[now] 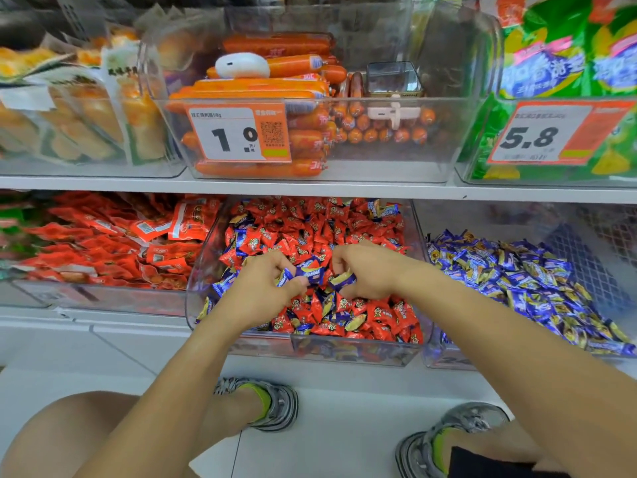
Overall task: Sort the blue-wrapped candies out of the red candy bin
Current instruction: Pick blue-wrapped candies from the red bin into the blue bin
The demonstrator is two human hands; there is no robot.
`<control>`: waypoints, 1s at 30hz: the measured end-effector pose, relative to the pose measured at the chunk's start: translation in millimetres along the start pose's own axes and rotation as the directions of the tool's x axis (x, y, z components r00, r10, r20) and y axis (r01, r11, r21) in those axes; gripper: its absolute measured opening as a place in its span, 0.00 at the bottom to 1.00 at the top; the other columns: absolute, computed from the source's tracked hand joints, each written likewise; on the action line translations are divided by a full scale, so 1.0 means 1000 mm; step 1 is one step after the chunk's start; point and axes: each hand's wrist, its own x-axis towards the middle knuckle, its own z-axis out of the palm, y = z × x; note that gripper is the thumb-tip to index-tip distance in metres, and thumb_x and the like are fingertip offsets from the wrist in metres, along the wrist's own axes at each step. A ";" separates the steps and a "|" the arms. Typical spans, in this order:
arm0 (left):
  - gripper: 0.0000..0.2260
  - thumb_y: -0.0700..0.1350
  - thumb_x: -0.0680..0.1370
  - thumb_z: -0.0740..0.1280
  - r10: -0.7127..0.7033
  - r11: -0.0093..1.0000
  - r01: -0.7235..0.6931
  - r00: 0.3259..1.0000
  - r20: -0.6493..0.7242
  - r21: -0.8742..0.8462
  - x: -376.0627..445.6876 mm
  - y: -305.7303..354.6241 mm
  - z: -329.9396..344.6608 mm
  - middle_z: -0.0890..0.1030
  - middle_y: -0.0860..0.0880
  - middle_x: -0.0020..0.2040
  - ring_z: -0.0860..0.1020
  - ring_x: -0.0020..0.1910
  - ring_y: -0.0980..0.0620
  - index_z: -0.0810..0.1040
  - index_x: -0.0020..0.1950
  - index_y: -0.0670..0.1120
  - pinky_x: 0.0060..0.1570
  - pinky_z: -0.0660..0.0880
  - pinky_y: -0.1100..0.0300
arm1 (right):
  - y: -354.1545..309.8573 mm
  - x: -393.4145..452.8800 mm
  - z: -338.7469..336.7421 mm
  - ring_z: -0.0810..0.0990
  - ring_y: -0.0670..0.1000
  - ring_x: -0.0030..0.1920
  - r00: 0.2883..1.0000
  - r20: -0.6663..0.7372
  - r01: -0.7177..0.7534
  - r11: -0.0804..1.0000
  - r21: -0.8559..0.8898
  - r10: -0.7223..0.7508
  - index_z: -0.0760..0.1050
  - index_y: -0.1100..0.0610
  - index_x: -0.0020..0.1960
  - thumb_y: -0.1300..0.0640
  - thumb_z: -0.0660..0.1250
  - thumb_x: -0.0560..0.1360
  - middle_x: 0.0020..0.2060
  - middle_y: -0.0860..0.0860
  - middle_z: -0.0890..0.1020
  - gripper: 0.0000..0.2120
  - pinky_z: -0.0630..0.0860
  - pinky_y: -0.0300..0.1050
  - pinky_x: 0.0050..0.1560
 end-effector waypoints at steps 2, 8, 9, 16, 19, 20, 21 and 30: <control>0.08 0.50 0.78 0.69 -0.018 1.000 0.018 1.000 0.010 0.003 -0.001 0.002 0.005 0.84 0.49 0.40 0.80 0.35 0.56 0.74 0.47 0.47 0.35 0.74 0.63 | 0.002 -0.002 -0.002 0.69 0.51 0.43 1.000 -0.017 0.003 1.000 0.011 -0.003 0.68 0.52 0.50 0.54 0.76 0.71 0.38 0.46 0.71 0.17 0.64 0.45 0.36; 0.09 0.49 0.79 0.68 -0.018 1.000 0.019 0.999 0.045 -0.015 -0.004 0.016 0.018 0.82 0.45 0.36 0.75 0.24 0.63 0.73 0.49 0.44 0.23 0.67 0.70 | 0.008 -0.007 -0.006 0.70 0.51 0.47 0.999 -0.024 -0.040 0.998 -0.043 0.039 0.69 0.51 0.49 0.55 0.78 0.69 0.42 0.48 0.73 0.19 0.69 0.47 0.41; 0.09 0.49 0.79 0.67 -0.023 0.999 0.024 0.999 0.034 -0.044 -0.004 0.018 0.018 0.82 0.43 0.38 0.74 0.23 0.63 0.73 0.50 0.43 0.22 0.66 0.70 | 0.011 -0.009 -0.008 0.70 0.51 0.47 0.998 -0.041 -0.037 0.999 -0.013 0.036 0.69 0.50 0.49 0.54 0.79 0.68 0.43 0.48 0.74 0.19 0.68 0.46 0.41; 0.07 0.46 0.80 0.66 -0.066 0.923 0.073 0.997 0.033 -0.378 -0.002 0.031 0.024 0.86 0.47 0.41 0.83 0.43 0.39 0.70 0.47 0.45 0.36 0.73 0.48 | 0.028 -0.040 -0.031 0.75 0.48 0.33 0.938 -0.275 0.085 0.633 0.769 0.210 0.75 0.54 0.48 0.59 0.76 0.72 0.36 0.50 0.80 0.11 0.72 0.44 0.36; 0.07 0.43 0.81 0.65 -0.013 0.869 0.072 0.992 0.122 -0.490 0.004 0.055 0.037 0.86 0.46 0.47 0.80 0.36 0.48 0.68 0.49 0.42 0.28 0.66 0.60 | 0.024 -0.054 -0.028 0.75 0.47 0.31 0.928 -0.277 0.130 0.477 0.869 0.250 0.75 0.56 0.53 0.60 0.72 0.75 0.40 0.51 0.79 0.09 0.72 0.41 0.34; 0.07 0.42 0.82 0.64 0.017 0.863 0.056 0.990 0.140 -0.502 0.006 0.065 0.043 0.86 0.45 0.46 0.79 0.34 0.48 0.68 0.50 0.42 0.27 0.65 0.61 | 0.025 -0.058 -0.026 0.76 0.46 0.31 0.924 -0.290 0.139 0.485 0.864 0.251 0.75 0.56 0.55 0.59 0.72 0.76 0.41 0.50 0.80 0.10 0.73 0.41 0.36; 0.07 0.42 0.82 0.64 0.047 0.861 0.036 0.987 0.151 -0.507 0.009 0.073 0.049 0.86 0.45 0.44 0.79 0.33 0.48 0.67 0.51 0.41 0.26 0.64 0.62 | 0.026 -0.061 -0.025 0.77 0.46 0.33 0.918 -0.308 0.147 0.505 0.850 0.251 0.75 0.55 0.57 0.57 0.72 0.76 0.41 0.50 0.81 0.11 0.74 0.44 0.39; 0.08 0.44 0.79 0.68 0.284 0.916 -0.180 0.923 0.262 -0.359 0.046 0.139 0.112 0.82 0.42 0.41 0.78 0.31 0.50 0.70 0.48 0.44 0.27 0.67 0.63 | 0.092 -0.125 -0.043 0.73 0.49 0.31 0.874 -0.320 0.117 0.480 0.870 0.367 0.77 0.57 0.56 0.60 0.69 0.78 0.33 0.56 0.78 0.07 0.70 0.41 0.28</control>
